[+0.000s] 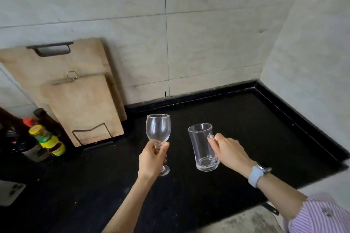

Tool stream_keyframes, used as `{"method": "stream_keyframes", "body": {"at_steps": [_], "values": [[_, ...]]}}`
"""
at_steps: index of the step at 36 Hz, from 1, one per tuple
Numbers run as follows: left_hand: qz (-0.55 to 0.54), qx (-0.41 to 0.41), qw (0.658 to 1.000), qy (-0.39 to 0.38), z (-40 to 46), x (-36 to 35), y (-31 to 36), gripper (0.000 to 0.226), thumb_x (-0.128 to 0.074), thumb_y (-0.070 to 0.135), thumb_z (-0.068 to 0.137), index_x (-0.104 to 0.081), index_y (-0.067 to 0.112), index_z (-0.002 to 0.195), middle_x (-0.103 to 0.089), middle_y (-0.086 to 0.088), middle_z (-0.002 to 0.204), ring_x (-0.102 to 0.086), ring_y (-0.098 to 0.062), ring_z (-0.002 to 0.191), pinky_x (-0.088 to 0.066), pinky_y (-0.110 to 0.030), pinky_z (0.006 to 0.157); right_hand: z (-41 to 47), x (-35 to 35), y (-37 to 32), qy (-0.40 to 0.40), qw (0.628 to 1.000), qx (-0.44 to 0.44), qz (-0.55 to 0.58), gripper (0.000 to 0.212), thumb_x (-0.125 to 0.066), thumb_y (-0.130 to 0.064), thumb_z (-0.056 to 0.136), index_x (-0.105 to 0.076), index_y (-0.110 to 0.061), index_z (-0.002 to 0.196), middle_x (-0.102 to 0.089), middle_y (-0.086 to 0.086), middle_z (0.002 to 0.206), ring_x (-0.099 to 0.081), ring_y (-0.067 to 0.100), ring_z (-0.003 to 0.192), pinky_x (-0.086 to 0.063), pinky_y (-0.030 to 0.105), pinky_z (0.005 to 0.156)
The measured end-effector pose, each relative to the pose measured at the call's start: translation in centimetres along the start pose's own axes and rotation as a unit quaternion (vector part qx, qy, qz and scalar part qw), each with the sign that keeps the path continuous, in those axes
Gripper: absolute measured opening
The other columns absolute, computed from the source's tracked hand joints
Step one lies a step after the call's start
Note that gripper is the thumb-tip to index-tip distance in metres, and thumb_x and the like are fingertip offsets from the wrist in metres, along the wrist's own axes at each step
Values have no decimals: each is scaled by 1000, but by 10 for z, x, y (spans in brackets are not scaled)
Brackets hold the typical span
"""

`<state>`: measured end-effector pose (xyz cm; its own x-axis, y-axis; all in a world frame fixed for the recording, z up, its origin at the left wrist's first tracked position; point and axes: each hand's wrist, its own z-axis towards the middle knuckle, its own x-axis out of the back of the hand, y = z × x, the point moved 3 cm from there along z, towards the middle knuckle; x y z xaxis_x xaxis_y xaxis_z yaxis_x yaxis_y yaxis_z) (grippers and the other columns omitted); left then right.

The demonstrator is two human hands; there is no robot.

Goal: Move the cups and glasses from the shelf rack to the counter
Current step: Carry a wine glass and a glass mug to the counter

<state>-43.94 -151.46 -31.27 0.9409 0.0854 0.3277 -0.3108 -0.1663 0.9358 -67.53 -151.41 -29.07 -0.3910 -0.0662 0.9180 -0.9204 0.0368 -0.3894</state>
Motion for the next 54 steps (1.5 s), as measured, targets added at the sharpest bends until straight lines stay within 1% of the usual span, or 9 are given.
{"method": "stream_keyframes", "body": {"at_steps": [9,15,21,27,30,33,44,49,54], "values": [[10,63,997,42,122,-52,-14,14,-63,30,84,-62,16,88,-69,-1,76,-67,-12,73,-49,-26,69,122,-26,30,-34,987,-34,151,21,-45,-37,92,-45,-23,77,-68,-1,76,-62,10,58,-56,39,66],[44,85,992,80,196,-78,-34,12,-68,32,80,-64,21,81,-65,10,73,-60,-3,72,-39,-15,60,187,-55,43,1,981,-27,194,19,-45,-32,93,-50,-15,87,-68,1,78,-64,16,66,-55,45,69],[46,80,988,121,253,-100,-51,12,-72,32,77,-61,28,72,-60,16,67,-56,1,68,-40,-18,63,238,-83,49,39,982,-1,184,18,-46,-30,93,-49,-13,87,-68,7,79,-64,21,65,-54,46,67],[31,78,987,139,289,-118,-72,14,-73,28,77,-61,28,70,-60,17,64,-58,-2,67,-44,-24,70,264,-108,54,62,985,20,163,20,-46,-30,93,-50,-11,90,-68,6,77,-63,20,64,-50,35,61],[32,67,986,147,302,-124,-76,13,-72,29,77,-61,26,71,-60,17,64,-58,-1,67,-43,-17,63,273,-114,53,91,982,35,160,20,-47,-30,93,-52,-10,90,-65,5,70,-61,18,60,-42,27,57],[43,57,987,144,312,-130,-74,13,-72,29,77,-61,24,71,-58,18,62,-55,2,62,-37,-7,52,281,-118,48,99,979,35,174,24,-48,-32,92,-53,-9,90,-66,7,72,-64,19,63,-49,32,59],[32,51,988,143,328,-139,-78,9,-68,26,82,-64,18,81,-59,13,68,-54,1,65,-35,-9,55,297,-117,44,103,970,20,220,23,-50,-31,91,-53,-8,89,-65,11,75,-63,23,67,-57,46,64],[50,65,990,116,320,-139,-80,24,-67,25,82,-63,11,101,-69,-1,99,-61,-12,90,-48,-25,78,296,-117,43,82,970,9,231,21,-51,-29,91,-53,-9,95,-64,9,83,-62,22,73,-56,44,69],[111,52,989,83,294,-126,-77,50,-64,24,85,-45,14,130,-55,-5,129,-53,-18,115,-41,-28,93,282,-114,44,85,977,-37,194,33,-52,-28,91,-45,-13,119,-53,8,120,-59,21,93,-43,28,72]]}}
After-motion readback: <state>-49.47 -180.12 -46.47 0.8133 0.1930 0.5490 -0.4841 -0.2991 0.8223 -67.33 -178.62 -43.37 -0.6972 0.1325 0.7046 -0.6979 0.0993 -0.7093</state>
